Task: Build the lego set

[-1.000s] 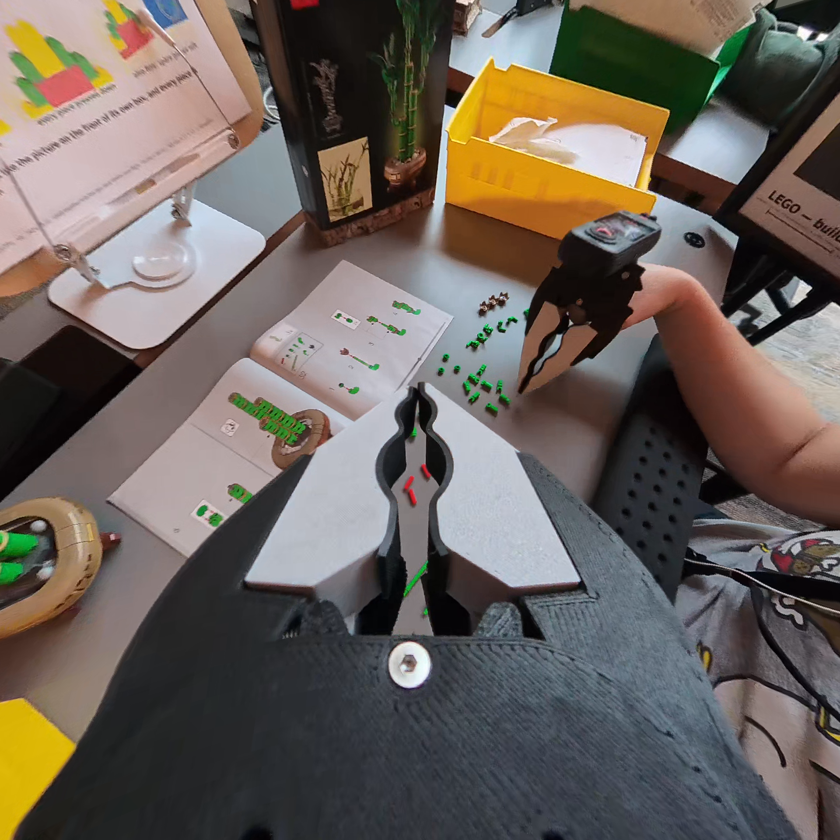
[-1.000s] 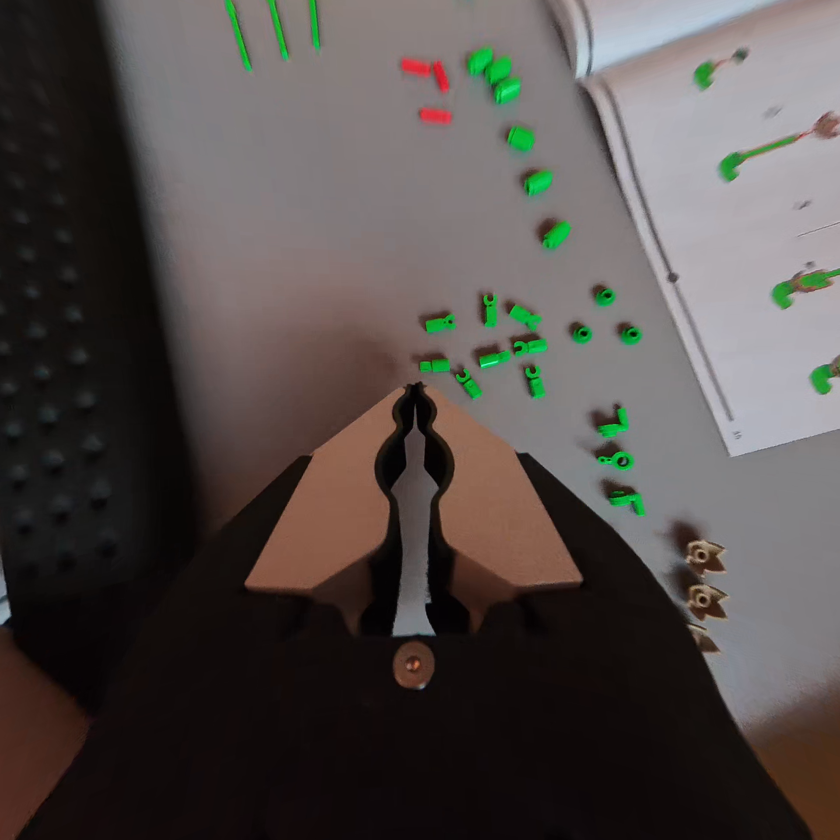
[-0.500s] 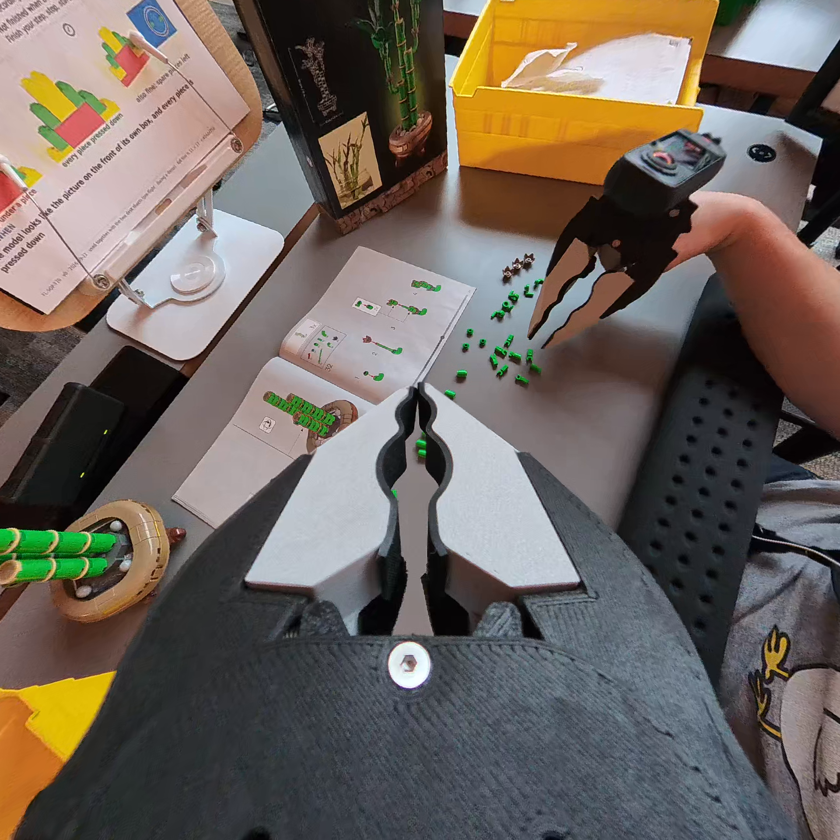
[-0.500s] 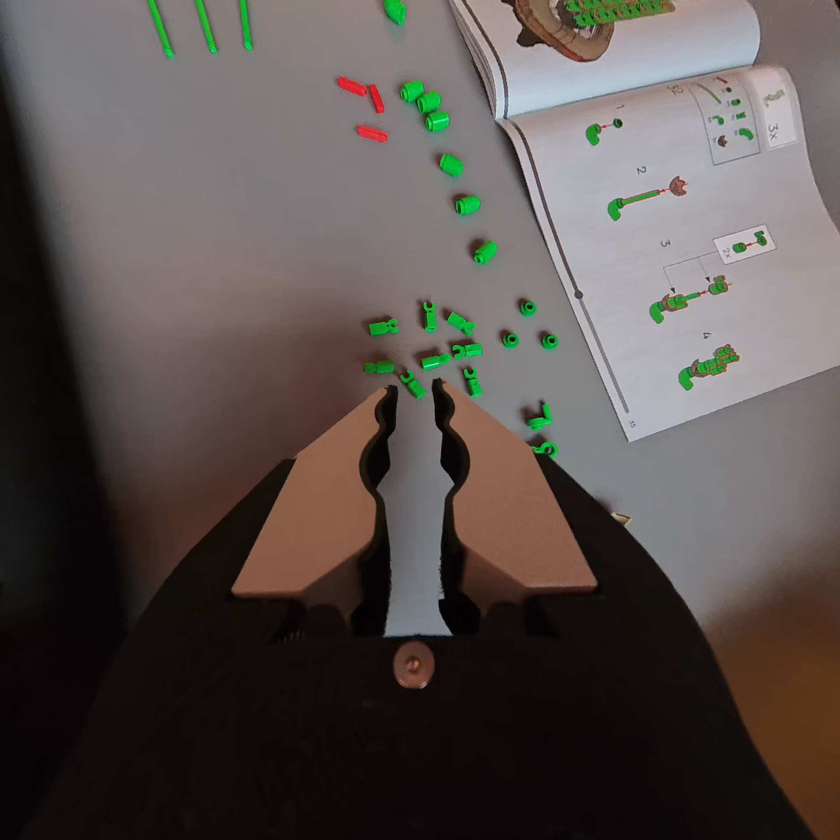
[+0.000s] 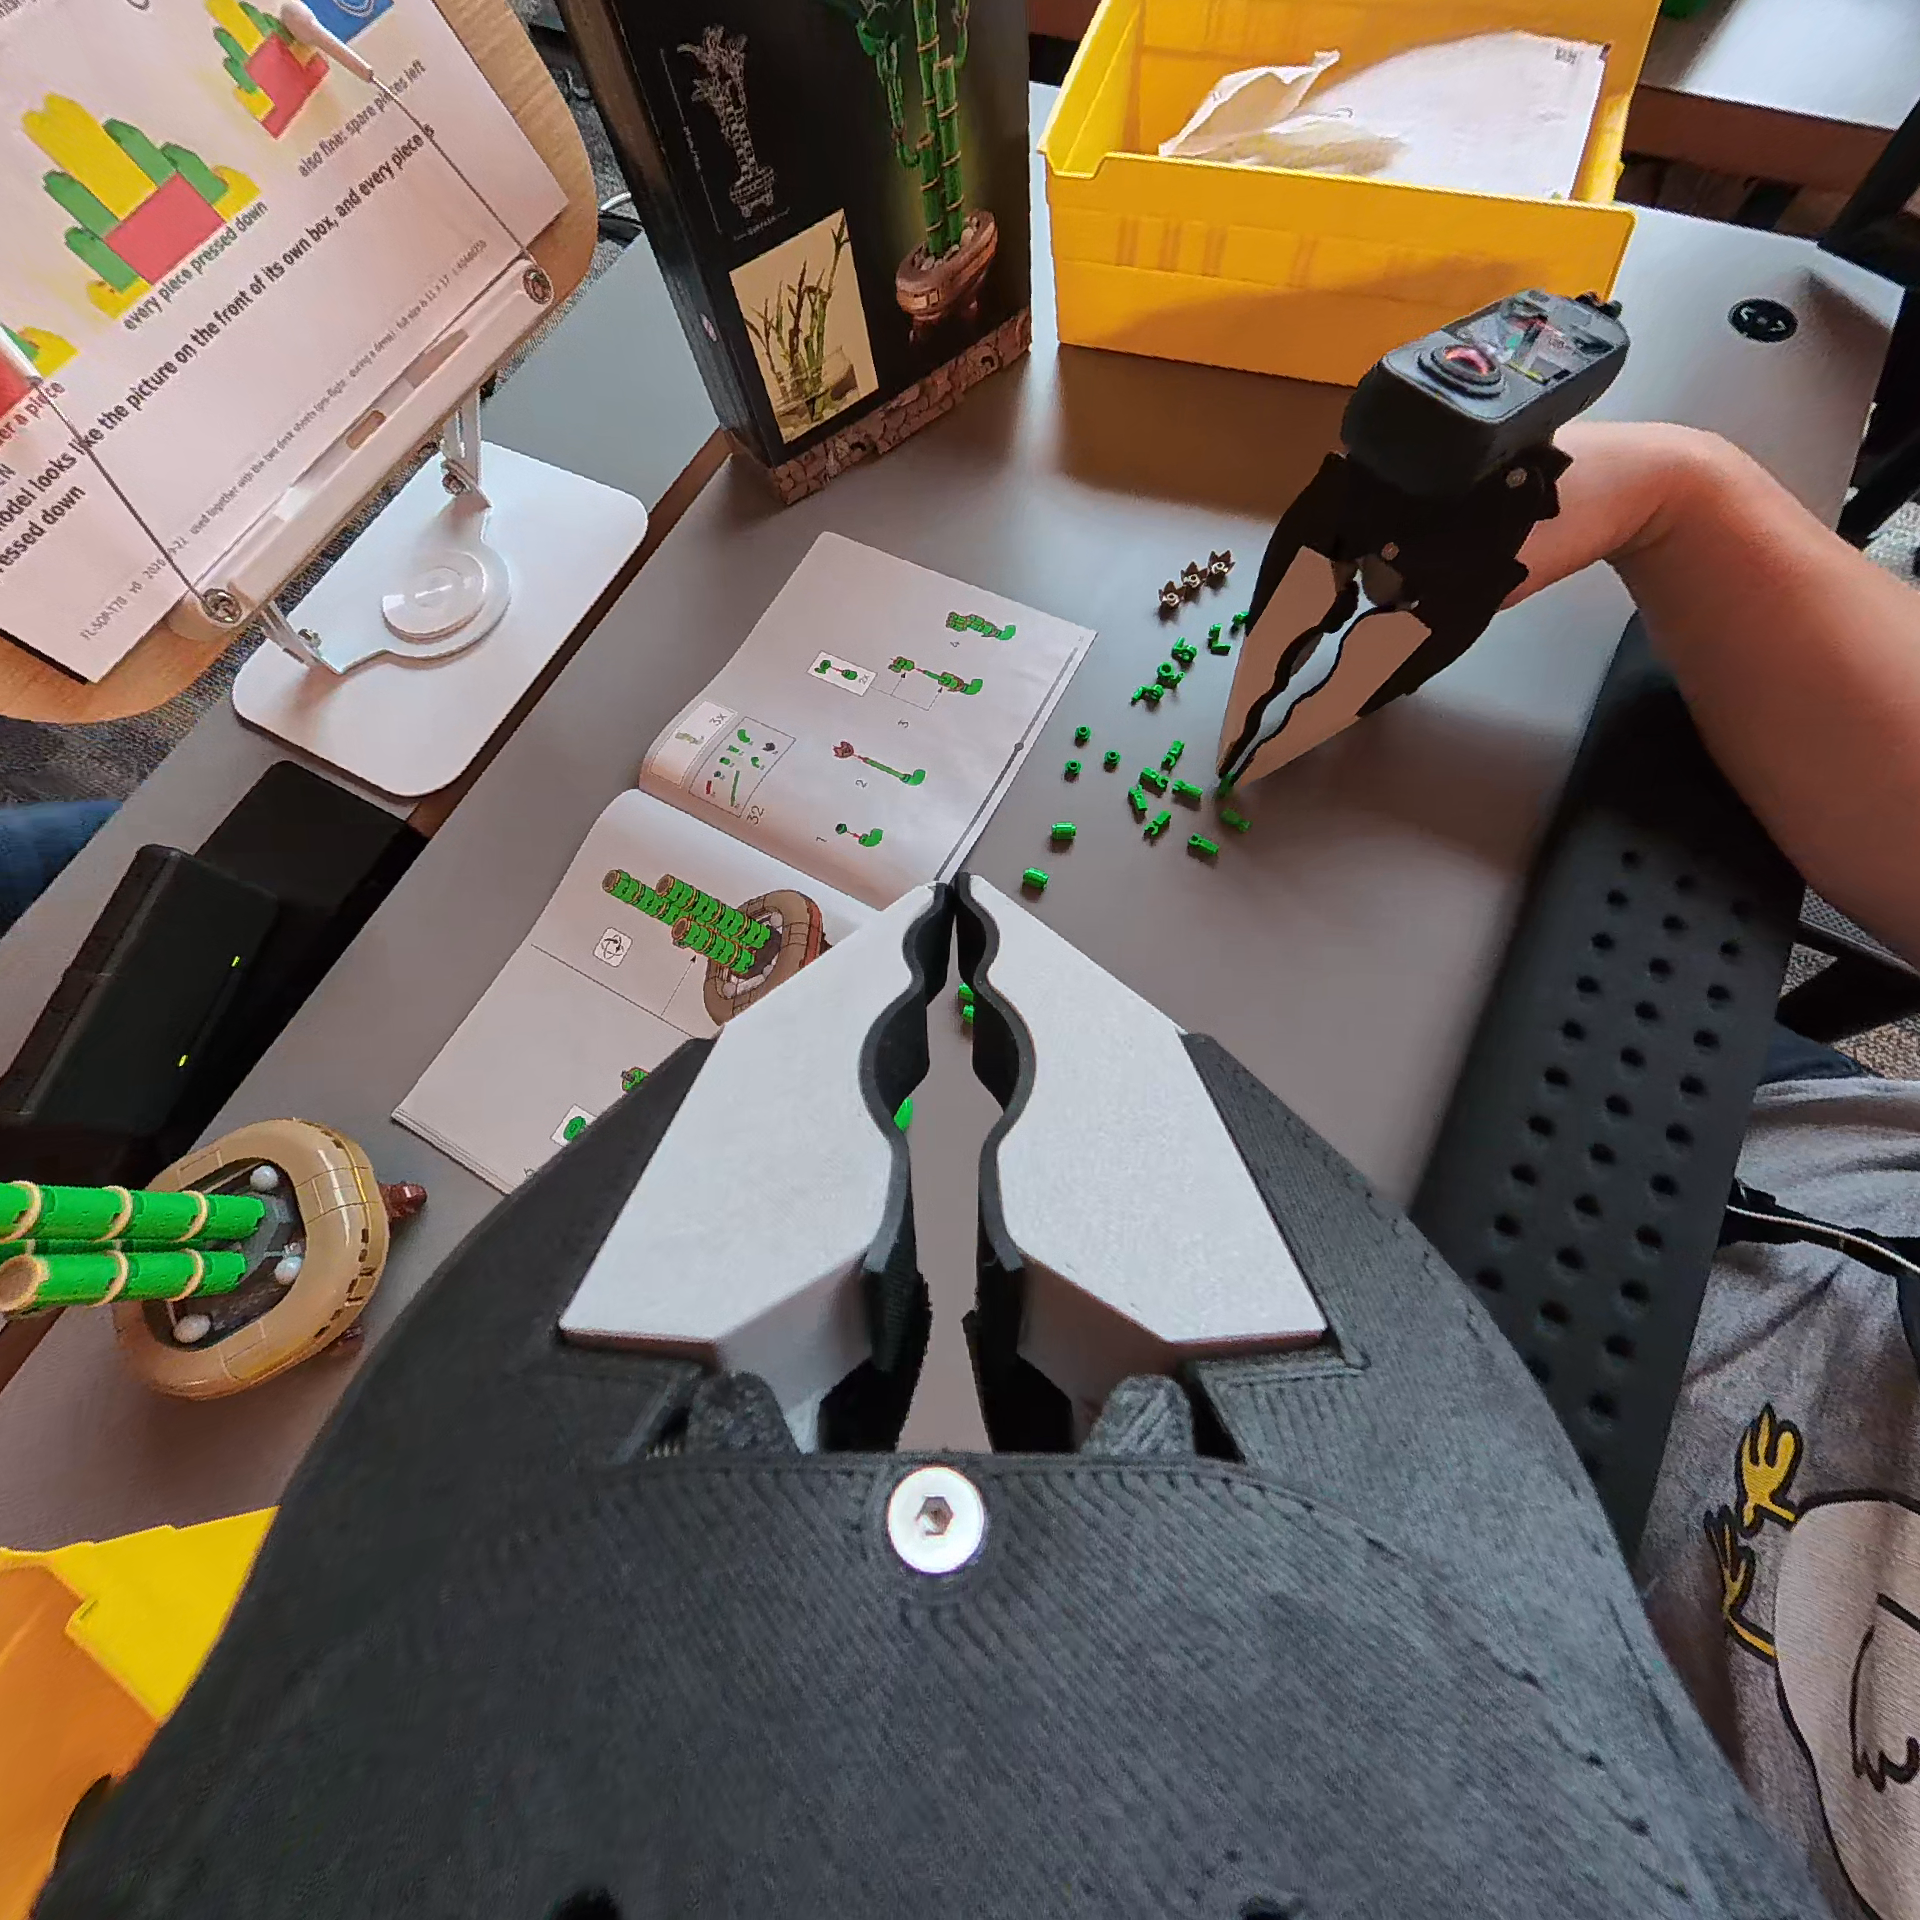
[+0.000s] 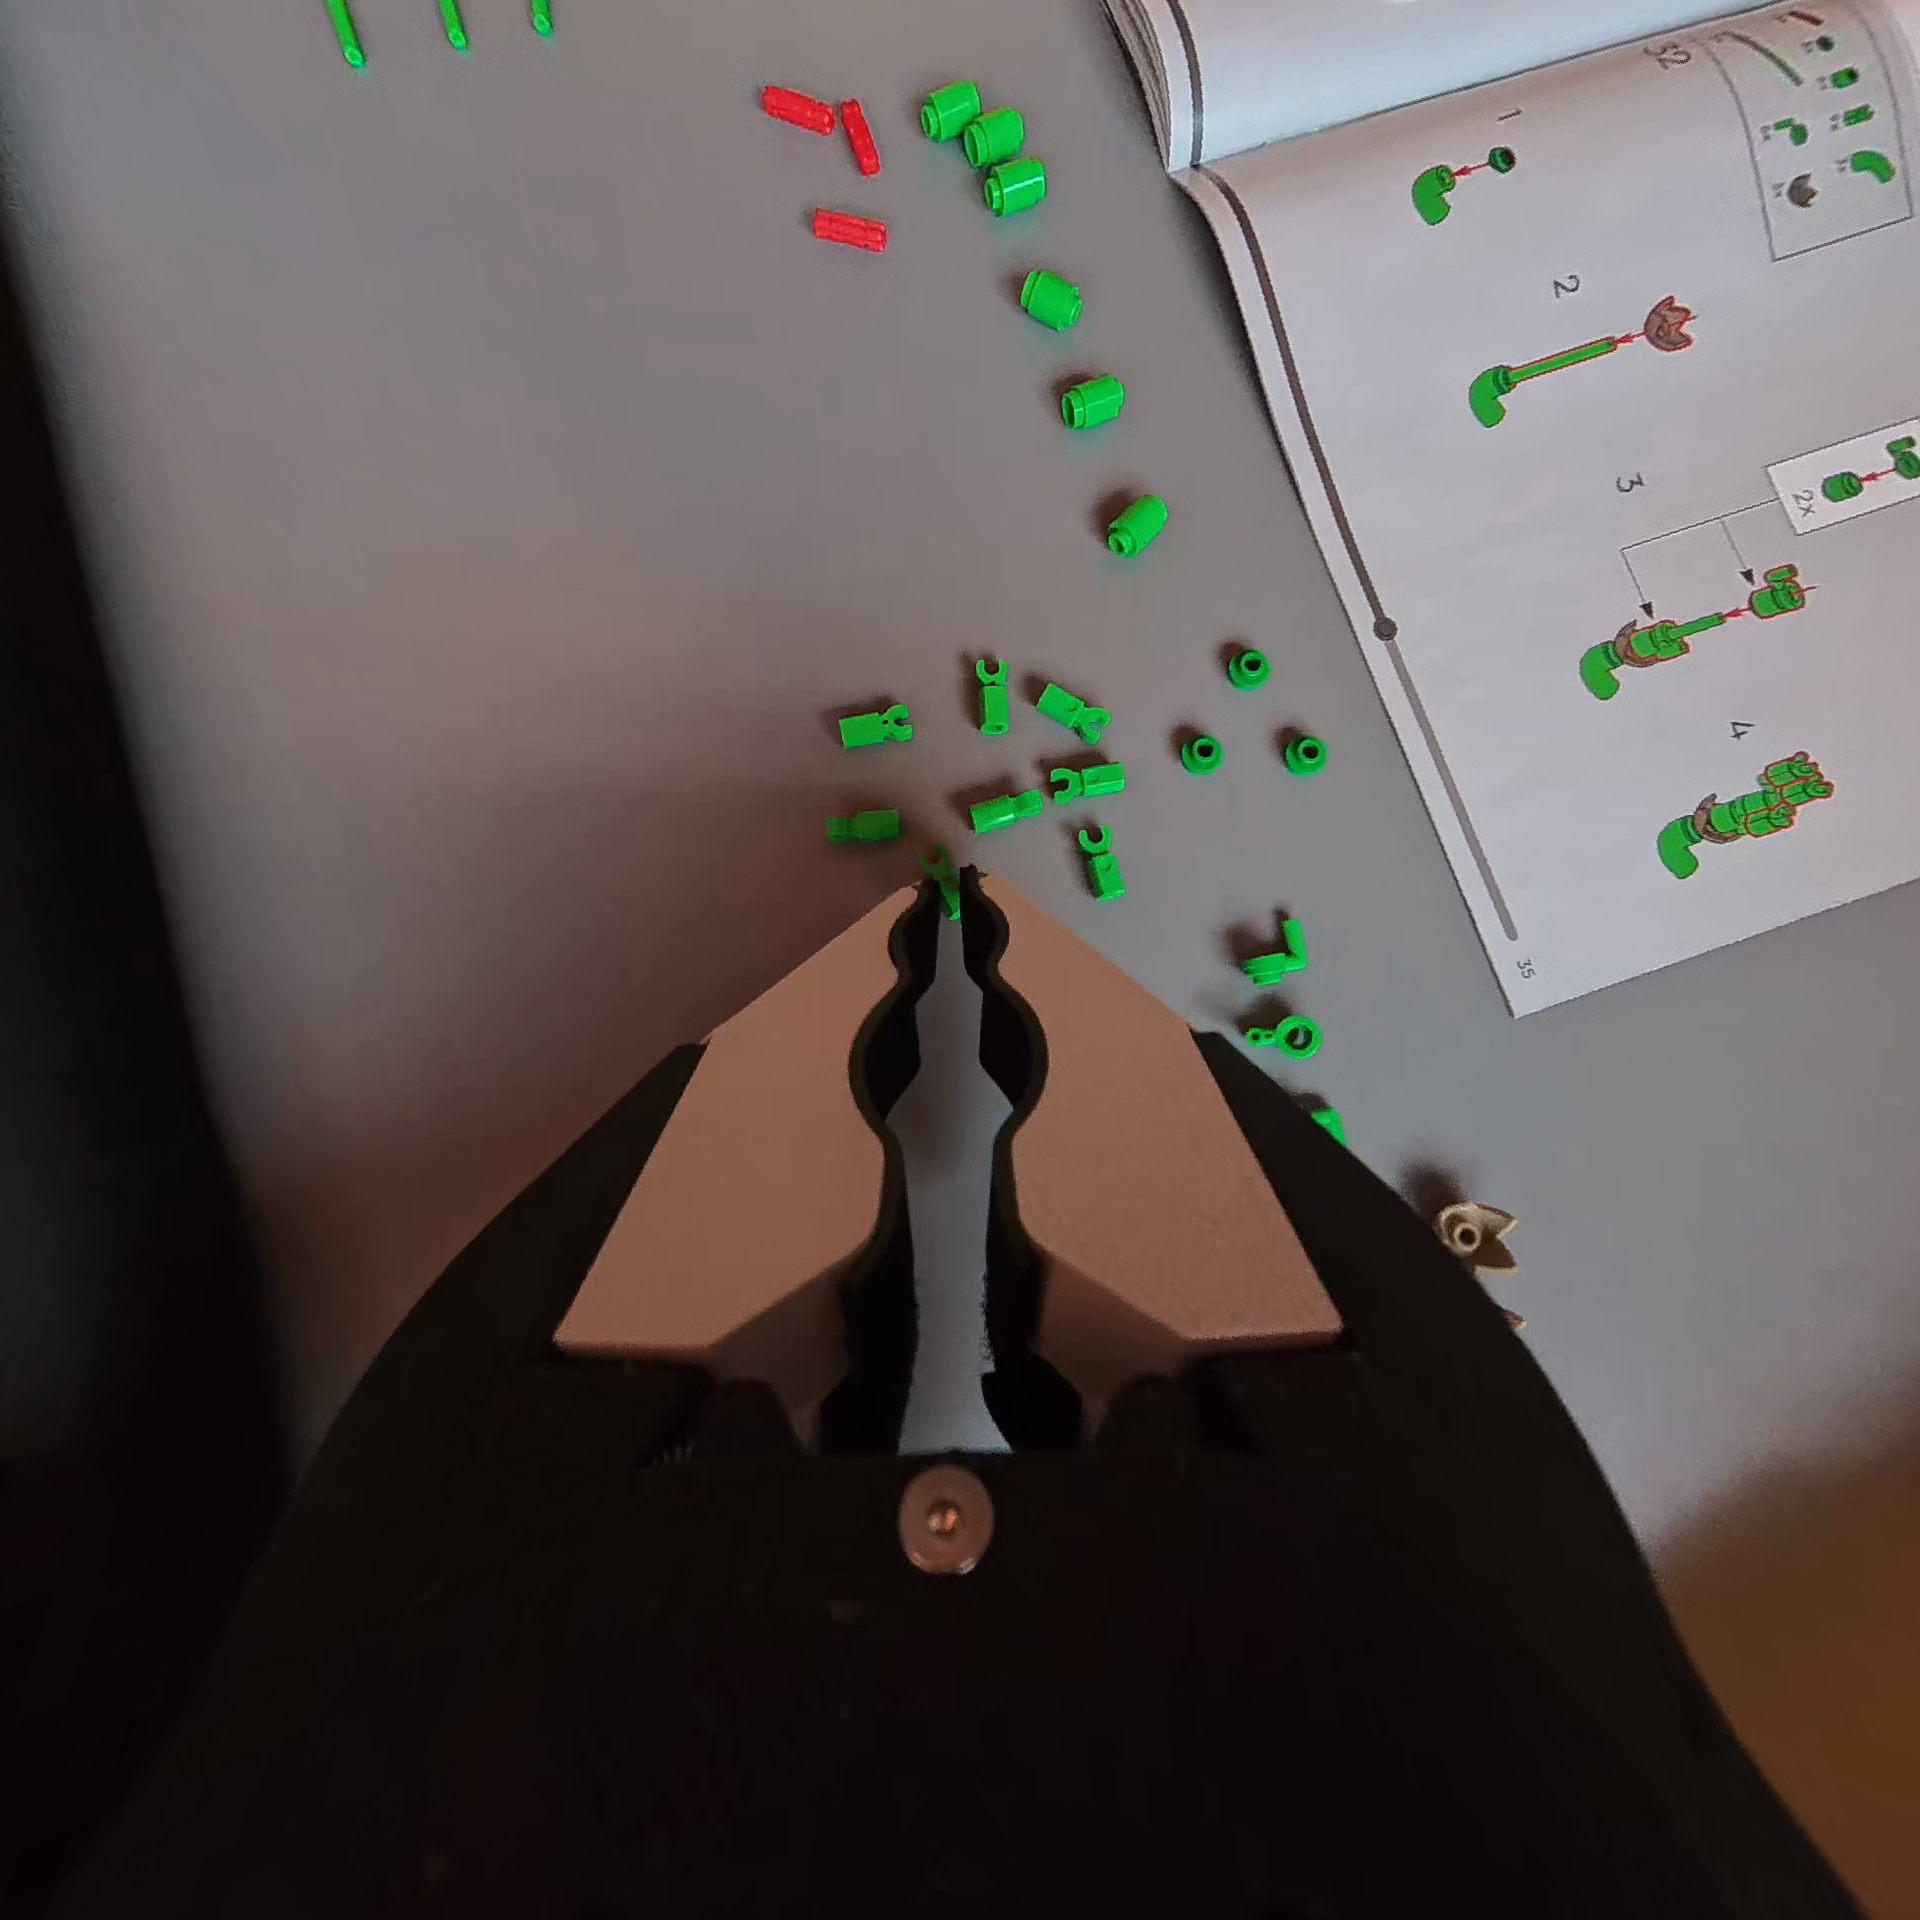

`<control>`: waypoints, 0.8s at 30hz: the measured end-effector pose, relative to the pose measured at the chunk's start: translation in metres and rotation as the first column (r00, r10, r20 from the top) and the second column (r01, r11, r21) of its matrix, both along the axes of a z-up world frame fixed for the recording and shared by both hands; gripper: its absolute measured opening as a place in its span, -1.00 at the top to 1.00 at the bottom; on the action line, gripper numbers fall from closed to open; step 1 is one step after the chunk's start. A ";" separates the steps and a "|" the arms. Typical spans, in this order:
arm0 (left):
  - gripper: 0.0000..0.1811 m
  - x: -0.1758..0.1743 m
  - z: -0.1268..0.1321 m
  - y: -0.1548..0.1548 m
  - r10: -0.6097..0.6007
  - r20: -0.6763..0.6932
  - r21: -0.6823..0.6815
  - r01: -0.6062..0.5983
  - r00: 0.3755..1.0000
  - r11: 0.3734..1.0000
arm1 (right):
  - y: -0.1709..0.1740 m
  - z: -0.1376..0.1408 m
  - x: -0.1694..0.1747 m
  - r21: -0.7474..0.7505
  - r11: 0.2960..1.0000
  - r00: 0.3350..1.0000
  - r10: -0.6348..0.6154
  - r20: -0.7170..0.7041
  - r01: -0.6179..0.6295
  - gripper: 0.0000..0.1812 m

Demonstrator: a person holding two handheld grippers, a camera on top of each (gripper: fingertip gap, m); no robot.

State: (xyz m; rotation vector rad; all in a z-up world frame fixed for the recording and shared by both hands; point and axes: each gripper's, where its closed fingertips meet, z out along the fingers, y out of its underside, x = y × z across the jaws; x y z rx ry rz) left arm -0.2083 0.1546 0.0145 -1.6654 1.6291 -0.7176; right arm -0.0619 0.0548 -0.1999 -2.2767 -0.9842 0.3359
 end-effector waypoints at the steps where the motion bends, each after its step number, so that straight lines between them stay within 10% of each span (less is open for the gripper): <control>1: 1.00 0.000 0.000 0.000 0.001 0.000 -0.001 -0.001 1.000 1.000 | 0.000 0.000 0.002 0.001 1.000 1.000 -0.007 0.001 0.007 0.97; 13: 1.00 -0.006 0.001 0.004 0.021 0.001 -0.006 -0.021 1.000 1.000 | 0.011 0.009 0.011 0.079 0.995 0.999 -0.053 -0.007 0.053 0.96; 19: 1.00 -0.042 0.039 0.016 0.088 0.123 0.008 -0.089 0.989 0.996 | 0.014 0.048 0.006 0.233 0.970 0.994 -0.041 -0.097 0.063 0.98; 24: 1.00 -0.074 0.063 0.024 0.146 0.222 -0.033 -0.142 0.964 0.989 | 0.007 0.018 0.019 0.096 0.991 0.995 -0.089 -0.050 0.093 0.97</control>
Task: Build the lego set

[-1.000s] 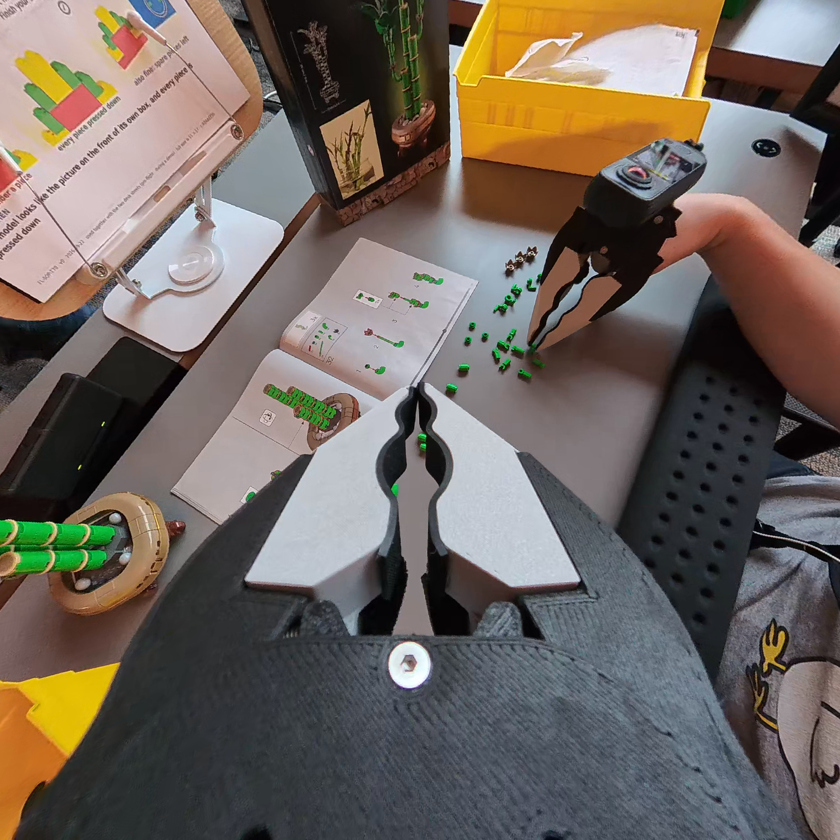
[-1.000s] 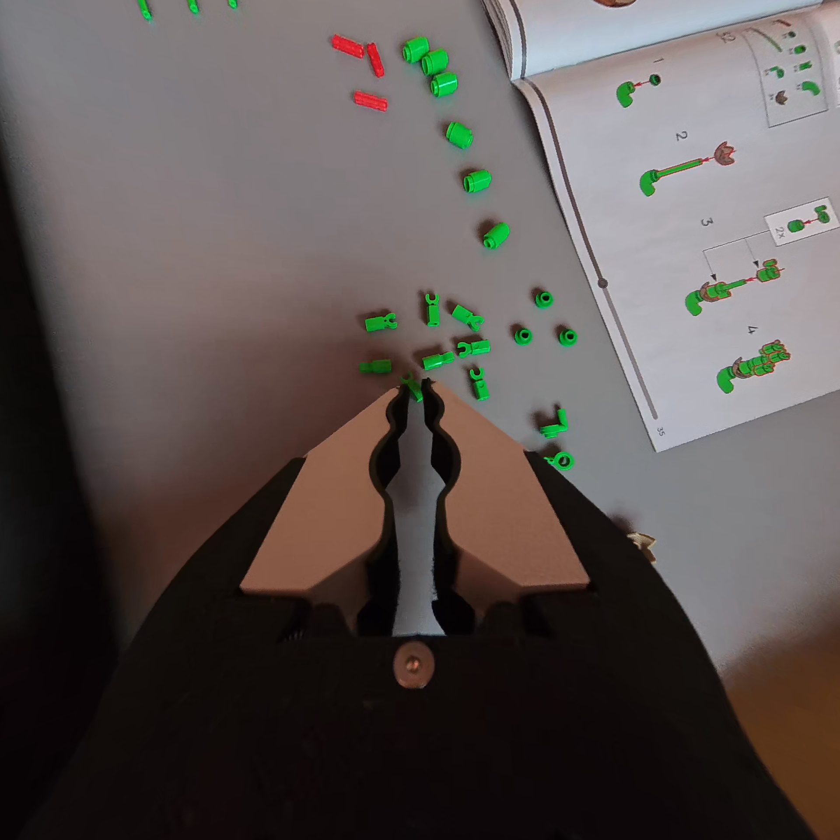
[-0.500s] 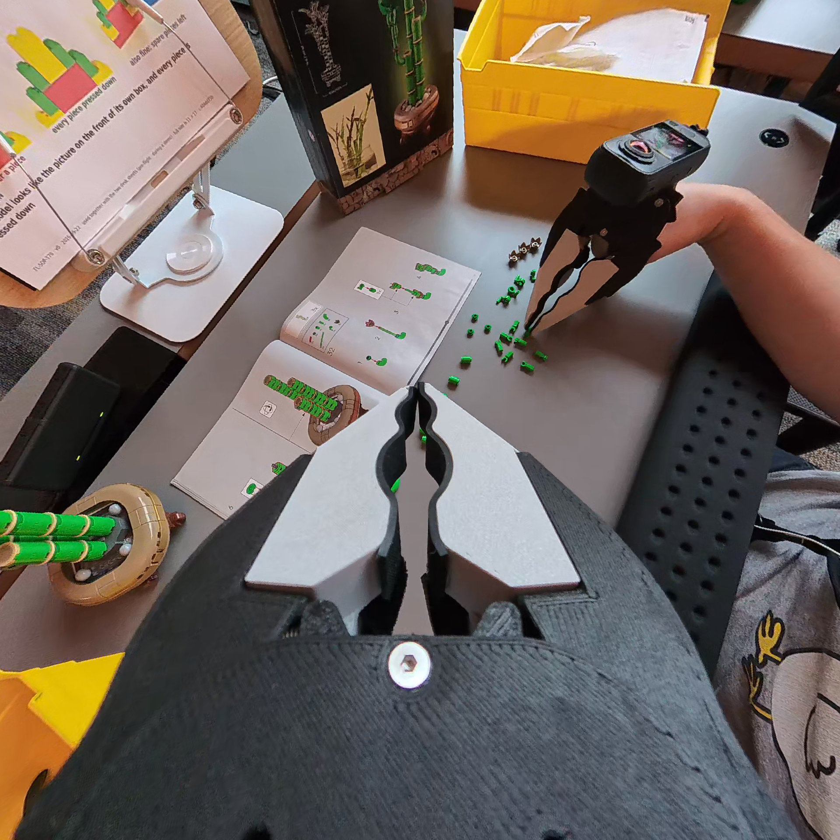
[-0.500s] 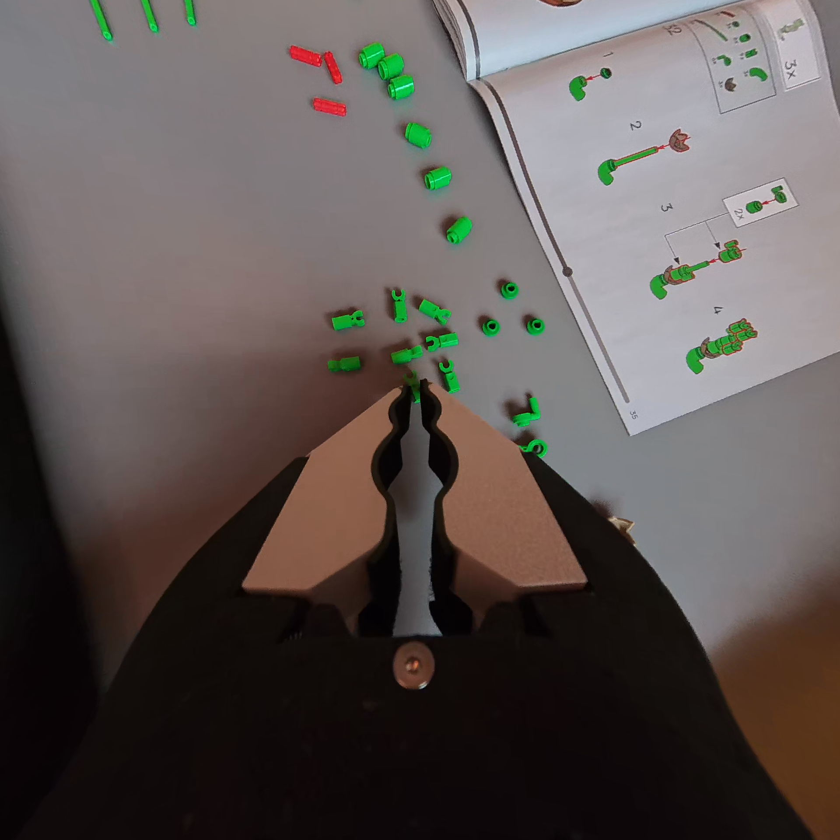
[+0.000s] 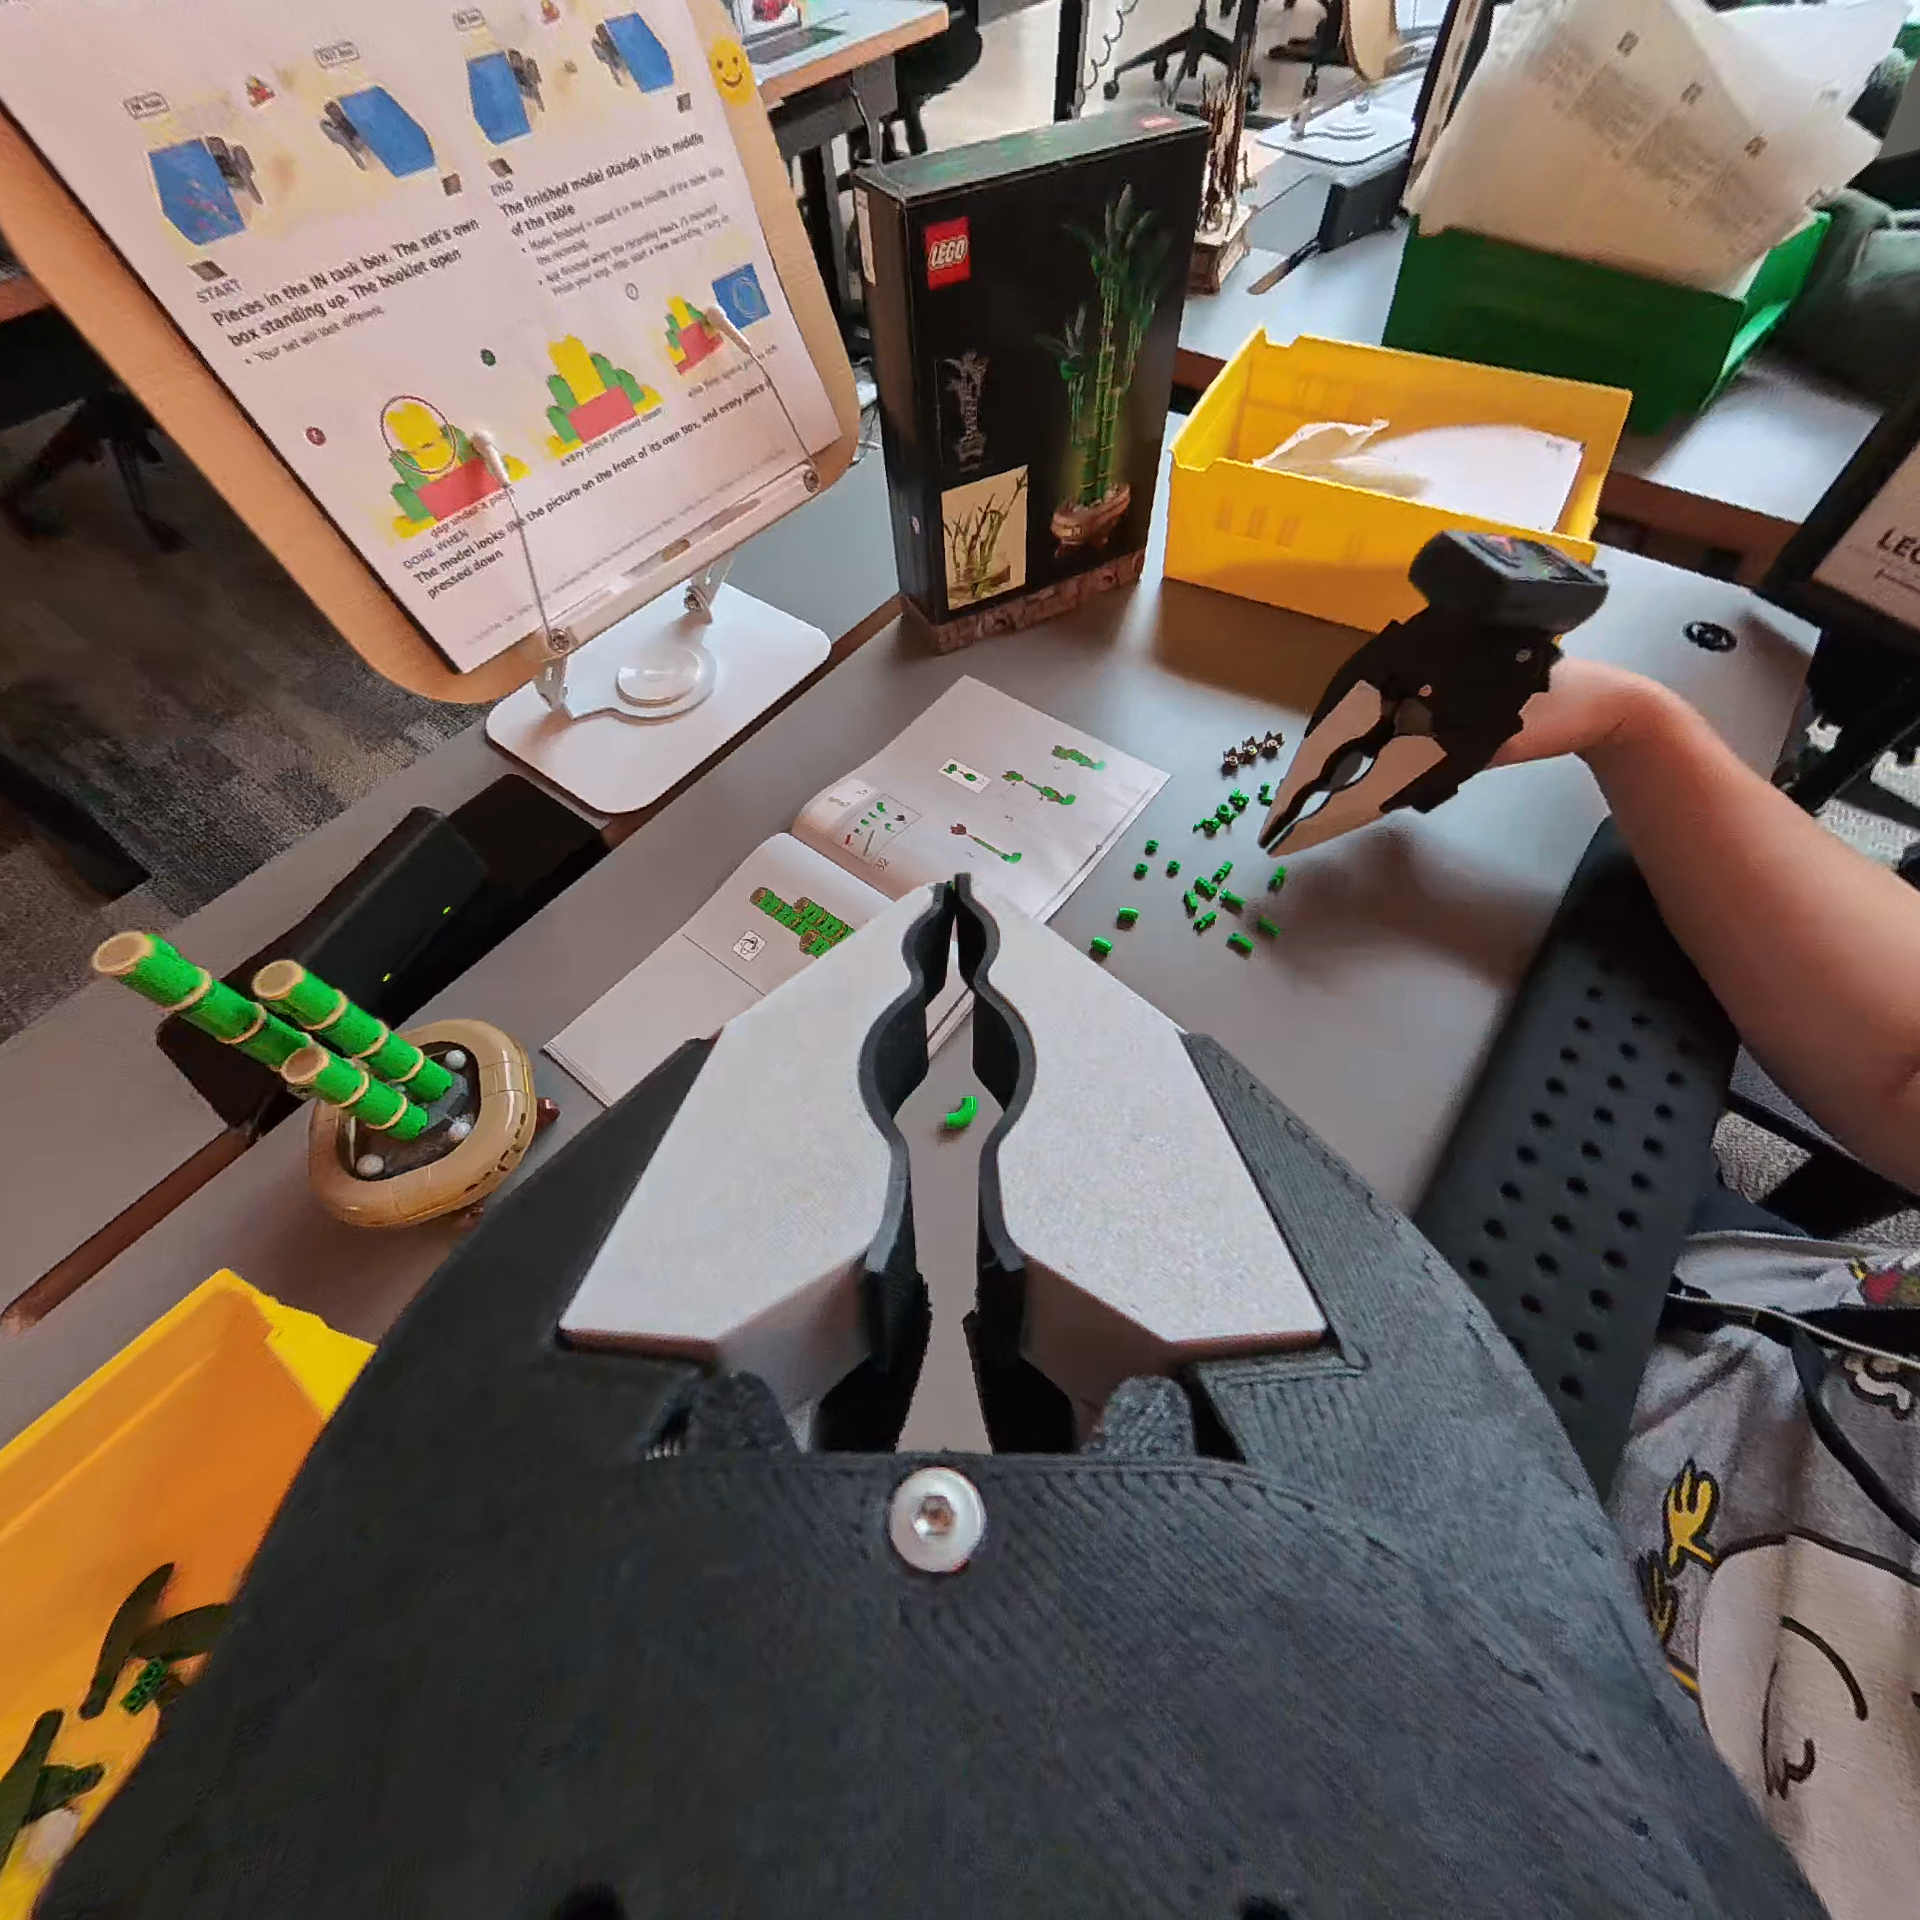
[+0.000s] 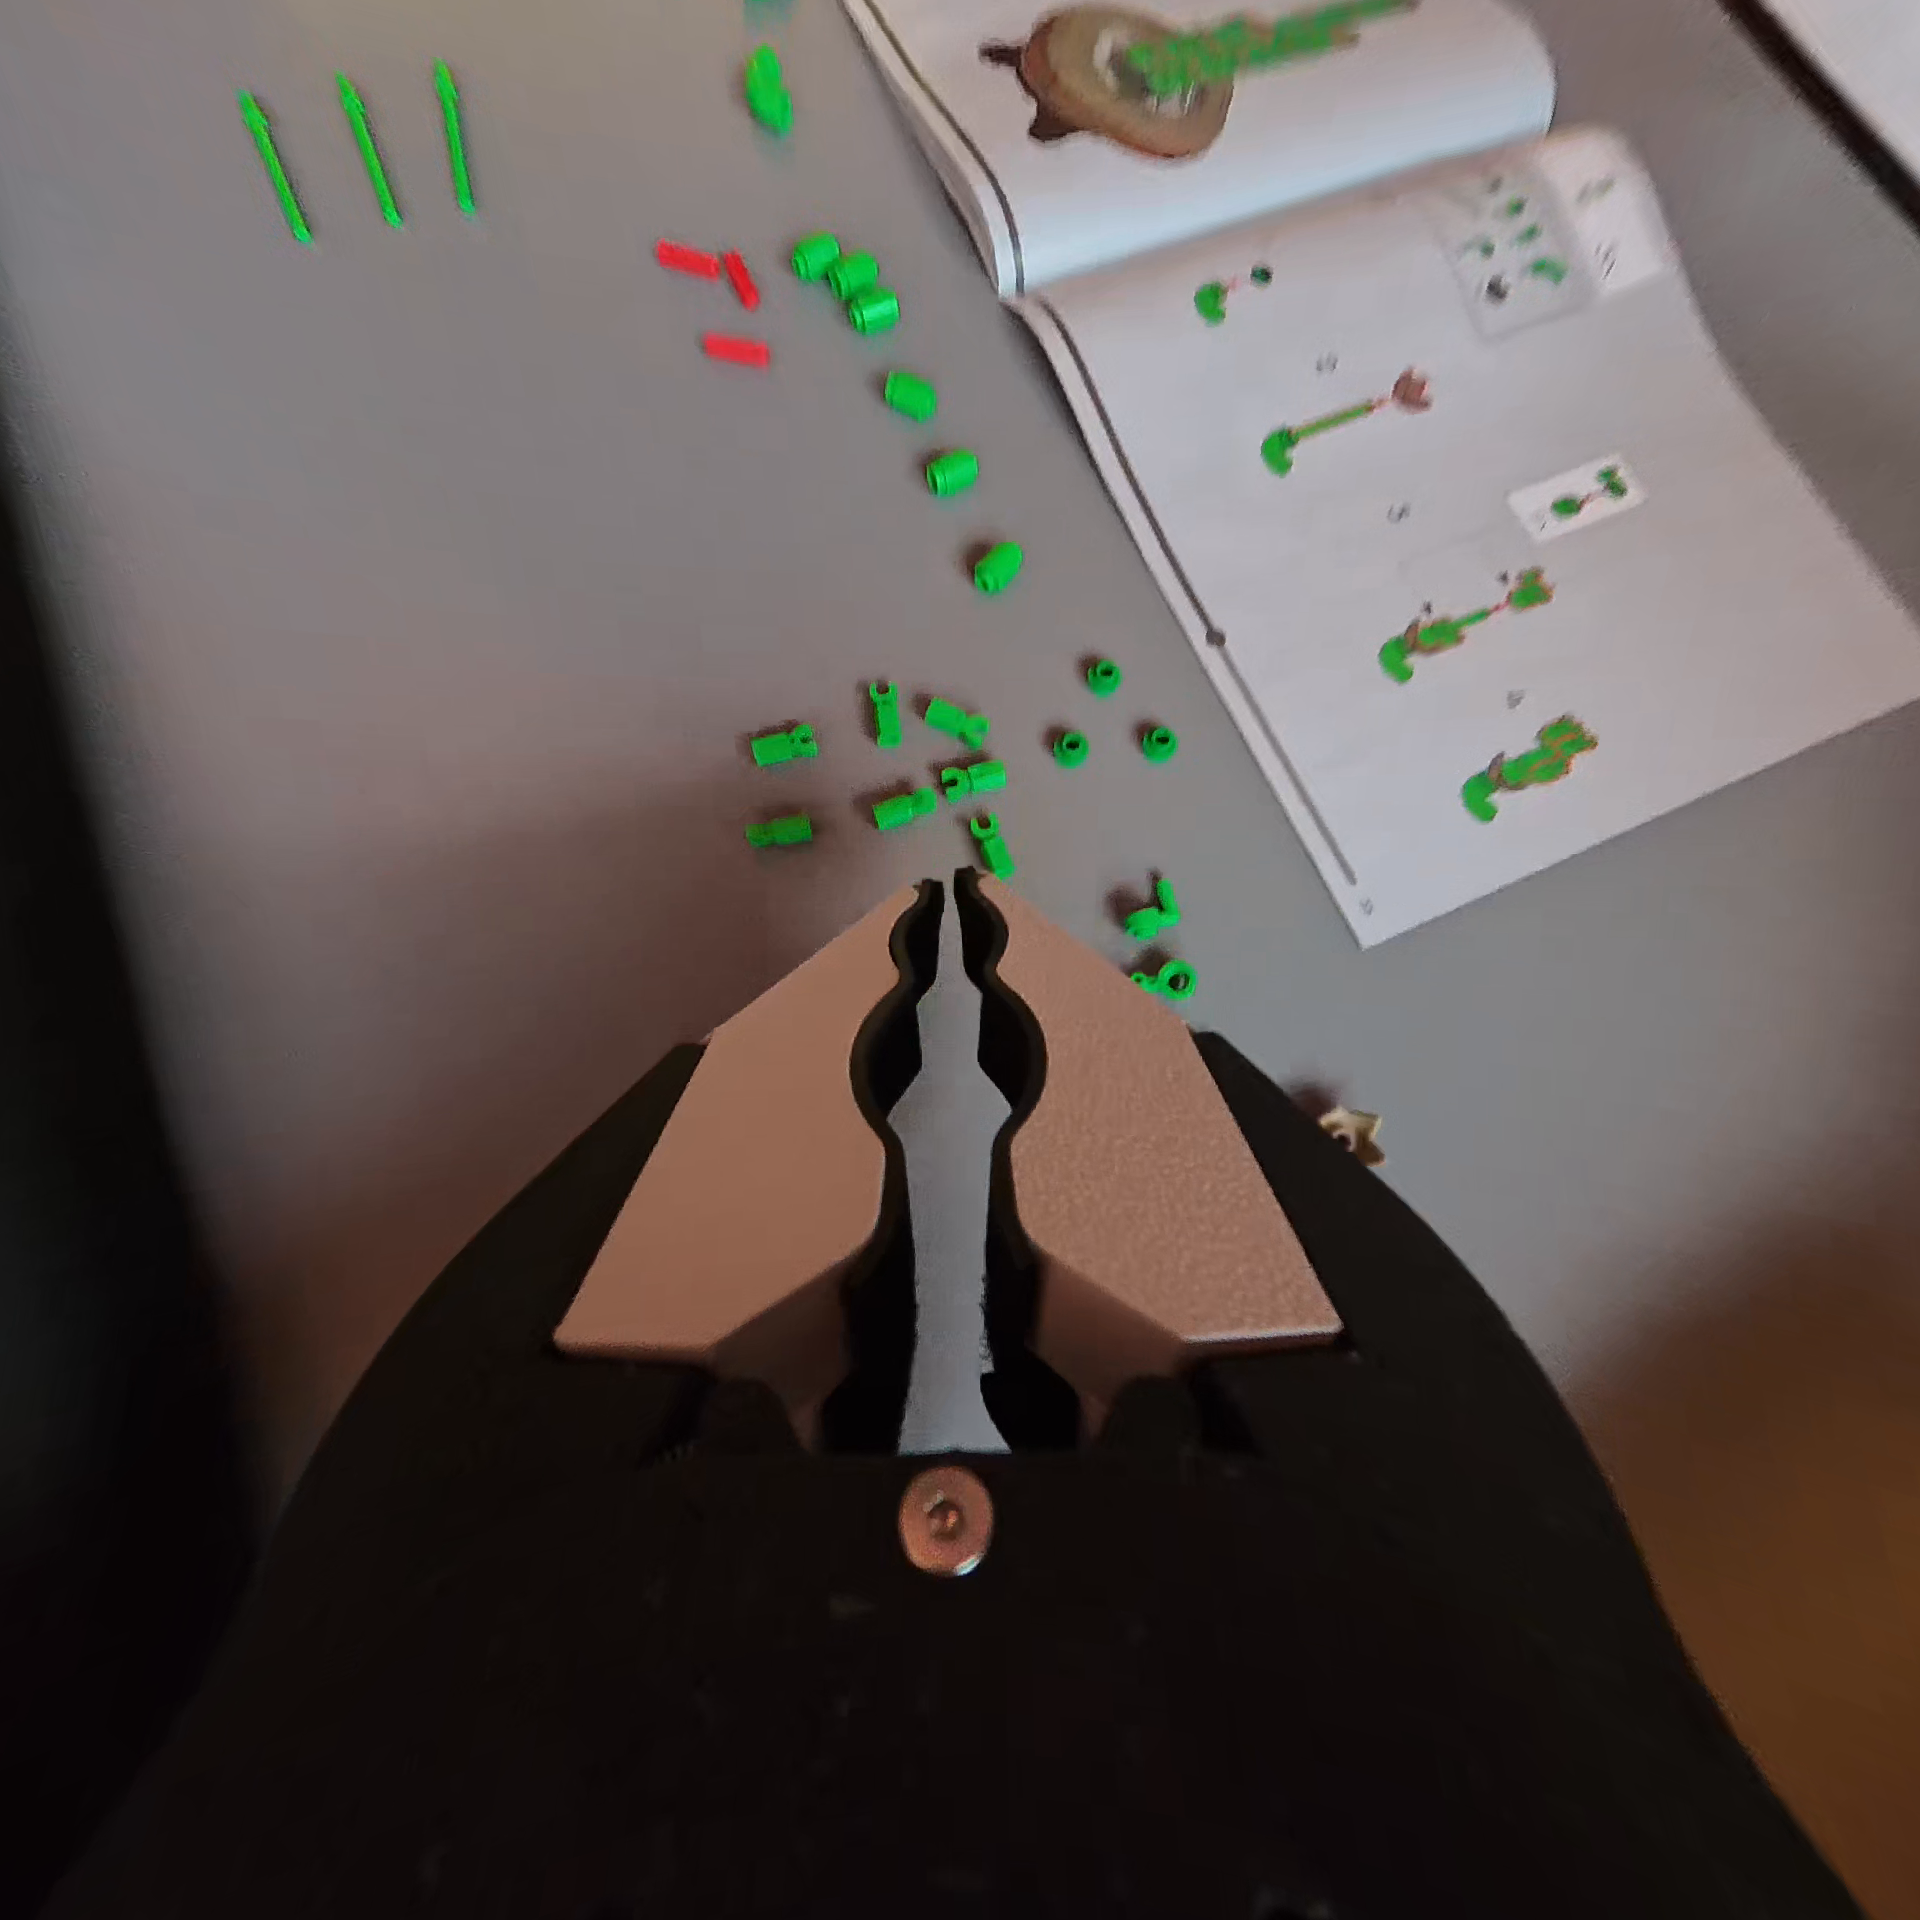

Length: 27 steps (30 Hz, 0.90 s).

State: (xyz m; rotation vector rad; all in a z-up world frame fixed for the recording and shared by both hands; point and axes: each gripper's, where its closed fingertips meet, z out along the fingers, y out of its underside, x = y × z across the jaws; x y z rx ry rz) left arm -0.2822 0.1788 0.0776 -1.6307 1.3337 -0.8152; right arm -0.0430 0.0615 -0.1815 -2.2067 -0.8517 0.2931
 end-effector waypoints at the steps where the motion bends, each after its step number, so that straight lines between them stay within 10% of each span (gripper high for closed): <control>1: 1.00 -0.002 0.000 0.000 -0.005 0.004 -0.002 0.005 1.000 1.000 | -0.002 -0.003 0.002 -0.016 1.000 1.000 -0.013 -0.002 0.013 0.96; 27: 1.00 0.013 -0.027 -0.002 -0.050 -0.114 0.003 0.051 0.992 0.999 | 0.006 -0.019 -0.005 -0.055 0.998 0.999 0.001 0.036 0.001 0.93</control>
